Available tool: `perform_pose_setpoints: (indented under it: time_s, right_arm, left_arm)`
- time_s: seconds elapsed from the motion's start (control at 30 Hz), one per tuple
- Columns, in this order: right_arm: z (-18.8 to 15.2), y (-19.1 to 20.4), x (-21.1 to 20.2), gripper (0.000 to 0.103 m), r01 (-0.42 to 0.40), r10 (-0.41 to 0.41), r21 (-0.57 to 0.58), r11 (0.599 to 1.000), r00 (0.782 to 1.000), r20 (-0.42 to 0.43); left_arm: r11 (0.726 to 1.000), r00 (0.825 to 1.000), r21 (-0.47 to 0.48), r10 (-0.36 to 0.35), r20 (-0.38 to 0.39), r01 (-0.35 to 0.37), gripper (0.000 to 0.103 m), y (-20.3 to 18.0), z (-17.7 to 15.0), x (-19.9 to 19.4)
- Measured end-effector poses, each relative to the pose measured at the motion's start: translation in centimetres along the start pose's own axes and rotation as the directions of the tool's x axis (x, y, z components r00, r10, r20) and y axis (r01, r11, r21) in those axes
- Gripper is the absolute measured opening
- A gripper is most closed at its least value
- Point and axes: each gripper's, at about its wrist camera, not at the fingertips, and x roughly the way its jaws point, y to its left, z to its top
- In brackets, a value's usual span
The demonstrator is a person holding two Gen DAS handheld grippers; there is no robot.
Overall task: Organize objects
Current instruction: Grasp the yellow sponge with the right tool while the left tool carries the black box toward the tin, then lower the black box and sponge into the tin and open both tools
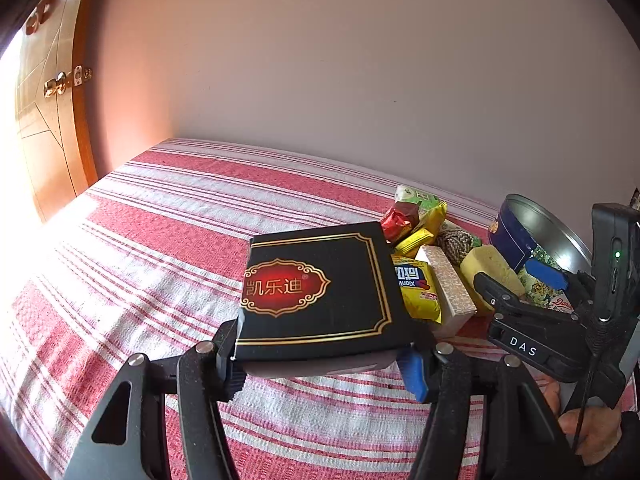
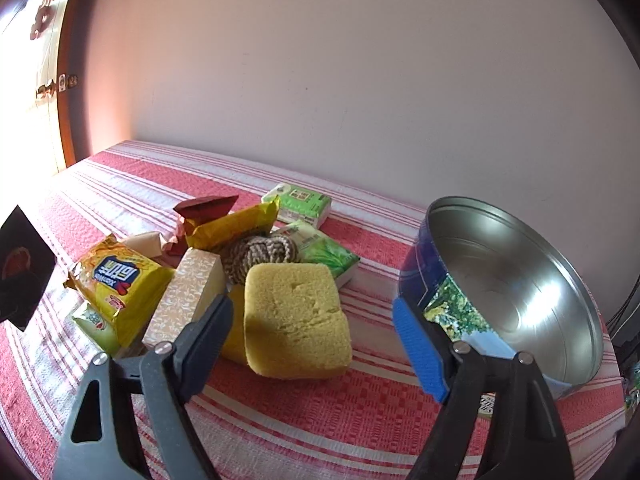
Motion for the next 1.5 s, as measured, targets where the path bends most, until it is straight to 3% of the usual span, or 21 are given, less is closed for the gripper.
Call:
perform_pose_setpoints:
  time_s: [0.13, 0.27, 0.47, 0.57, 0.73, 0.9, 1.07, 1.3, 1.5]
  right_arm:
    - [-0.3, -0.2, 1.0, 0.055, -0.032, 0.031, -0.013, 0.999, 0.997, -0.067]
    - [-0.8, -0.5, 0.6, 0.054, -0.058, 0.057, -0.006, 0.998, 0.996, -0.067]
    - [-0.2, -2.6, -3.7, 0.053, -0.163, 0.155, 0.061, 0.985, 0.981, 0.115]
    - [0.5, -4.8, -5.6, 0.054, -0.172, 0.143, 0.134, 0.976, 0.968, 0.205]
    - [0.4, -9.5, -6.9, 0.054, -0.095, 0.041, 0.203, 0.975, 0.966, 0.256]
    - [-1.4, -14.8, -6.9, 0.054, 0.009, -0.076, 0.276, 0.961, 0.969, 0.234]
    - [-3.1, -19.5, -7.2, 0.054, 0.146, -0.216, 0.315, 0.938, 0.956, 0.199]
    - [-4.6, -24.2, -5.2, 0.054, 0.231, -0.272, 0.311, 0.922, 0.958, 0.094]
    - [-4.6, -25.4, -4.3, 0.054, 0.198, -0.225, 0.341, 0.919, 0.973, 0.040]
  left_arm:
    - [1.000, 1.000, -0.001, 0.011, 0.003, -0.011, 0.063, 0.3, 0.1, -0.2]
    - [1.000, 1.000, 0.003, 0.022, -0.002, -0.022, 0.063, -0.1, 0.1, 0.1]
    - [0.999, 0.998, 0.040, 0.022, 0.059, -0.024, 0.063, -2.3, 1.4, -0.7]
    - [0.997, 0.995, 0.073, 0.008, 0.102, -0.016, 0.063, -4.3, 2.4, -1.0]
    - [0.990, 0.987, 0.131, -0.075, 0.139, 0.057, 0.063, -9.1, 3.5, -0.7]
    - [0.975, 0.976, 0.183, -0.156, 0.152, 0.128, 0.063, -14.1, 4.0, 0.4]
    - [0.951, 0.965, 0.248, -0.223, 0.142, 0.183, 0.063, -19.0, 3.9, 2.1]
    - [0.921, 0.959, 0.301, -0.277, 0.057, 0.248, 0.063, -24.8, 3.6, 5.7]
    - [0.914, 0.960, 0.301, -0.280, -0.015, 0.272, 0.063, -27.5, 3.5, 8.9]
